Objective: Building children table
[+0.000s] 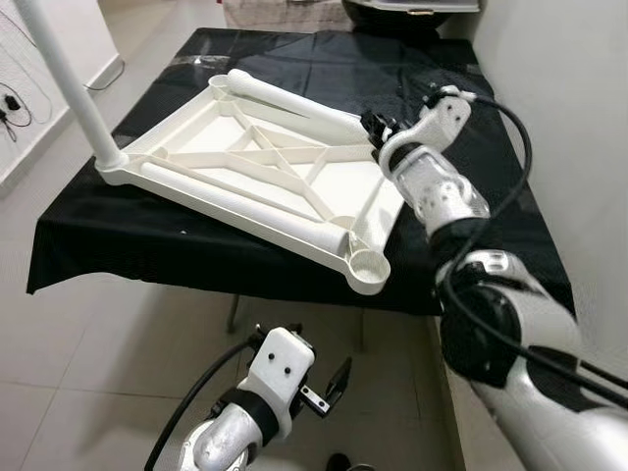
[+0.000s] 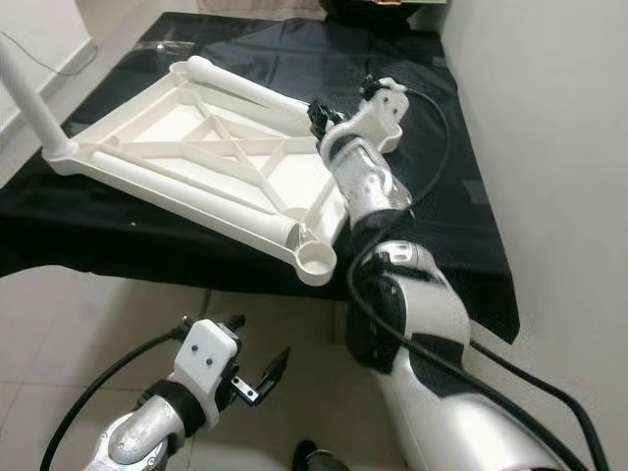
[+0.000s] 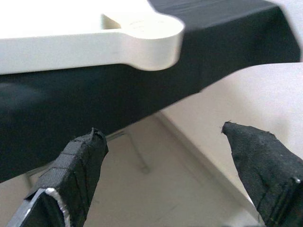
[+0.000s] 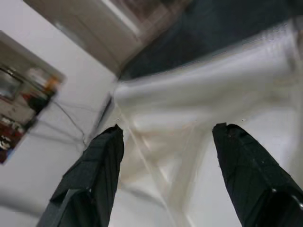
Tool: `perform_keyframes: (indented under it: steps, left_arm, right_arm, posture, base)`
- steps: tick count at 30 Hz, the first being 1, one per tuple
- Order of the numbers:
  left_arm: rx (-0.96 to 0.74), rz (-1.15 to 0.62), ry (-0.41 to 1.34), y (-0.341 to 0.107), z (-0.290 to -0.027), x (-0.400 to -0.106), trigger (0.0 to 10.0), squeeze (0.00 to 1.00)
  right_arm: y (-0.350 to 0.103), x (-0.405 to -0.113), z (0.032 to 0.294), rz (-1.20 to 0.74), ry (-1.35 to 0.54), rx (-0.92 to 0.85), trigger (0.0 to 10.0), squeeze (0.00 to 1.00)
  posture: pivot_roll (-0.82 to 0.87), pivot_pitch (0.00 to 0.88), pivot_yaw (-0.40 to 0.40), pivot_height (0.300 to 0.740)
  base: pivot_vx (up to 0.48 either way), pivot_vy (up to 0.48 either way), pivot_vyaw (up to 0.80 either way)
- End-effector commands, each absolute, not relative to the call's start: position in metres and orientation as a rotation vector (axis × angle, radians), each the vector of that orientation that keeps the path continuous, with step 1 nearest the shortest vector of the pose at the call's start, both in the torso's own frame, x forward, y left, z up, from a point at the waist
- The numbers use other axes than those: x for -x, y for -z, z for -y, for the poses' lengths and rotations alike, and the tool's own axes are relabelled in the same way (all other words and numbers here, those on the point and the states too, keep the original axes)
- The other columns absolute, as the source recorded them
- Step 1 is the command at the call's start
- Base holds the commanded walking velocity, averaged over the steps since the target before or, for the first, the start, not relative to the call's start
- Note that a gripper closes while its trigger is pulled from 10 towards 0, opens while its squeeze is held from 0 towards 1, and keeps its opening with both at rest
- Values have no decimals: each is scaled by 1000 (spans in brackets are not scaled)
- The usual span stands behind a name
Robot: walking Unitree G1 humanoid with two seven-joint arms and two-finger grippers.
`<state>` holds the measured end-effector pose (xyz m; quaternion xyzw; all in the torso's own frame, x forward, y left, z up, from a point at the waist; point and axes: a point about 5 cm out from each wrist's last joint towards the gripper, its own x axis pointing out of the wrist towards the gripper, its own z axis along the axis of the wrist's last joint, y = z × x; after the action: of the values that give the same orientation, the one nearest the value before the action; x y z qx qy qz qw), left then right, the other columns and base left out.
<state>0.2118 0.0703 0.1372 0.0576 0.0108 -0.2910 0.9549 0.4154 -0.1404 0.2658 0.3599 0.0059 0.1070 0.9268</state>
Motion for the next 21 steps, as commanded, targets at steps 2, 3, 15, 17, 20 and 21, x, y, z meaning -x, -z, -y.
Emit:
perform_keyframes:
  steps: [2,3,15,17,20,21]
  left_arm:
    - [-119,-48,596,-130,-72,-212,10000,0]
    - [-119,-48,596,-130,-72,-212,10000,0]
    - [-122,-47,593,-126,-74,-216,10000,0]
    - [-123,-45,593,-125,-74,-217,10000,0]
    - [-124,-44,594,-124,-74,-218,10000,0]
    - [-125,-44,595,-124,-74,-218,10000,0]
  right_arm:
    - [-263,-399,138,-17,-365,-740,10000,0]
    - [-263,-399,138,-17,-365,-740,10000,0]
    - [-239,-350,166,-160,-678,-754,10000,0]
    - [-217,-334,172,-268,-734,-666,10000,0]
    - [-201,-327,172,-340,-730,-643,10000,0]
    - [-198,-325,171,-353,-716,-647,10000,0]
  posture:
    - [72,154,-29,740]
    - [72,154,-29,740]
    - [60,132,-30,740]
    - [58,118,-30,740]
    - [57,114,-30,740]
    - [56,116,-26,740]
  base:
    - [0,0,0]
    - [0,0,0]
    - [0,0,0]
    - [0,0,0]
    - [0,0,0]
    - [0,0,0]
